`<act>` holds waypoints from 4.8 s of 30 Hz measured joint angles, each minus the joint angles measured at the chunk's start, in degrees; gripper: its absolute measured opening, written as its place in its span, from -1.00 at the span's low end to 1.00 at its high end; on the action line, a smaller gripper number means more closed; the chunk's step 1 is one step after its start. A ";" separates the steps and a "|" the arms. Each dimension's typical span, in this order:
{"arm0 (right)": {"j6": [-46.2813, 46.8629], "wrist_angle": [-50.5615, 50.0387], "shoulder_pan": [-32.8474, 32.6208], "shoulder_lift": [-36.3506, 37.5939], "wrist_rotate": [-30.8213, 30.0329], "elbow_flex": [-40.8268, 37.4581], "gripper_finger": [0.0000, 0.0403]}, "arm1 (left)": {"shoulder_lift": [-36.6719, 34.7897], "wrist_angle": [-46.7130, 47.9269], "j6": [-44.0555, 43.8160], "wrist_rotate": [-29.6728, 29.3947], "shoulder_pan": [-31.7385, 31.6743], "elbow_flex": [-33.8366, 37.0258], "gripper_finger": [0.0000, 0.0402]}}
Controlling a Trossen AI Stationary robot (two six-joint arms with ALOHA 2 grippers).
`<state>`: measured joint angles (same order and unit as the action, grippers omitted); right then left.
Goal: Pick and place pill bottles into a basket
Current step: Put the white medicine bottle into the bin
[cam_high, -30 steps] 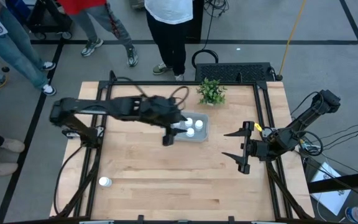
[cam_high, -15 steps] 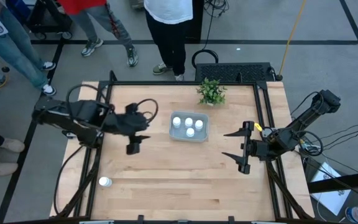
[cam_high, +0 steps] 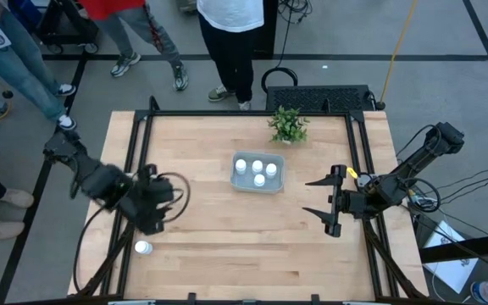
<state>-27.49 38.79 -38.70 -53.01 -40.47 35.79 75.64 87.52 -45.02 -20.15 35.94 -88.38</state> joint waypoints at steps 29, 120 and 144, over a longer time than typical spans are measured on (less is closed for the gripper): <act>-1.20 1.75 0.04 -0.01 0.23 0.00 0.41 | -0.18 -11.19 -55.16 10.61 22.97 22.82 0.08; 7.85 -3.91 -0.04 -0.04 4.79 -0.01 0.41 | 1.20 -30.10 -83.68 18.77 28.85 40.37 0.34; 7.95 -3.86 -0.04 -0.04 4.79 0.00 0.41 | 1.20 -31.54 -81.48 18.56 30.23 40.33 0.21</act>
<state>-19.54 34.93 -38.74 -53.06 -35.68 35.79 76.84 55.99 -126.50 -1.58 66.17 -48.05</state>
